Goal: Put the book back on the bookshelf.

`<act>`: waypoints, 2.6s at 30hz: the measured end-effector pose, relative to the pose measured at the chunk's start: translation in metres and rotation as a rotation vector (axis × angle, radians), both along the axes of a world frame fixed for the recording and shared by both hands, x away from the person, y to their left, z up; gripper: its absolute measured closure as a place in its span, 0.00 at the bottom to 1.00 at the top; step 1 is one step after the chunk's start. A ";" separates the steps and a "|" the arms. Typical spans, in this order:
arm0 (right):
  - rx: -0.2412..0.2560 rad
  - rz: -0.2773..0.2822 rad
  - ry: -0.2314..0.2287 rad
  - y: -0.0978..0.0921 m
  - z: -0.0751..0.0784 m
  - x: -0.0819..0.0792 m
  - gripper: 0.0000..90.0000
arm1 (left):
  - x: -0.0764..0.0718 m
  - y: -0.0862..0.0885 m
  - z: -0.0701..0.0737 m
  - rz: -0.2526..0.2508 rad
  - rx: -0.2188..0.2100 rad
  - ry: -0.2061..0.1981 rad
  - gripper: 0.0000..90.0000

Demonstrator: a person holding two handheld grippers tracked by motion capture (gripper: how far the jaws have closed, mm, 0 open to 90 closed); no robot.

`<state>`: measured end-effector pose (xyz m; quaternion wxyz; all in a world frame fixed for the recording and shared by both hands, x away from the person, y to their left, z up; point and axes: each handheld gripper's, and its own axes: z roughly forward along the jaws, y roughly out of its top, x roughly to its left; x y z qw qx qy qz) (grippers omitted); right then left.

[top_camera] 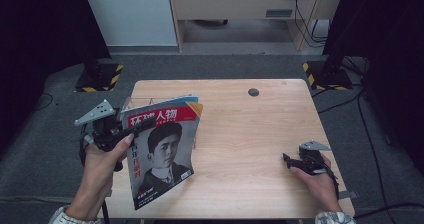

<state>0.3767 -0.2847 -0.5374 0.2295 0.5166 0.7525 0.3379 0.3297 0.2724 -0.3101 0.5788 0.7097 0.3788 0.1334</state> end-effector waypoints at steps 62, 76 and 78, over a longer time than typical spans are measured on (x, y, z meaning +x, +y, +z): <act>0.000 0.002 0.001 0.000 0.000 0.000 0.31 | -0.021 0.098 0.003 0.199 -0.001 -0.015 0.96; 0.001 -0.002 0.000 0.000 0.000 0.000 0.31 | -0.028 0.125 0.005 0.256 -0.006 -0.022 0.96; 0.000 0.000 0.000 0.000 0.000 0.000 0.31 | -0.028 0.129 0.004 0.267 -0.012 -0.021 0.96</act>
